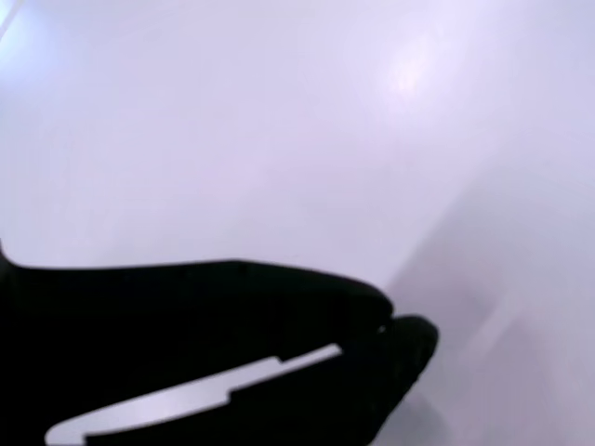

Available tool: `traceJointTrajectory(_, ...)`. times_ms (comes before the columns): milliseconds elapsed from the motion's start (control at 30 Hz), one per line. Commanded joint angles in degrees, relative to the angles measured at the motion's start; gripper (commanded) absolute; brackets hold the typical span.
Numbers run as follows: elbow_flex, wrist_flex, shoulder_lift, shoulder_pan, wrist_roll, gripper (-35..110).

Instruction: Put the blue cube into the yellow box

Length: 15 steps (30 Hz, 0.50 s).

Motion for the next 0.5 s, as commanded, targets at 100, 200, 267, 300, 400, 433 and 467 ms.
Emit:
traceJointTrajectory(100,1.5,7.5,1.6,1.1,-1.0,0)
traceJointTrajectory(200,1.5,12.4,1.6,1.1,-0.8,0)
traceJointTrajectory(267,1.5,12.1,1.6,1.4,1.2,0)
traceJointTrajectory(300,1.5,12.0,1.6,1.6,1.9,0)
traceJointTrajectory(400,1.5,11.7,1.6,1.8,3.9,0)
traceJointTrajectory(433,1.5,11.7,1.6,1.9,4.0,0)
traceJointTrajectory(467,1.5,11.7,1.6,1.9,4.0,0)
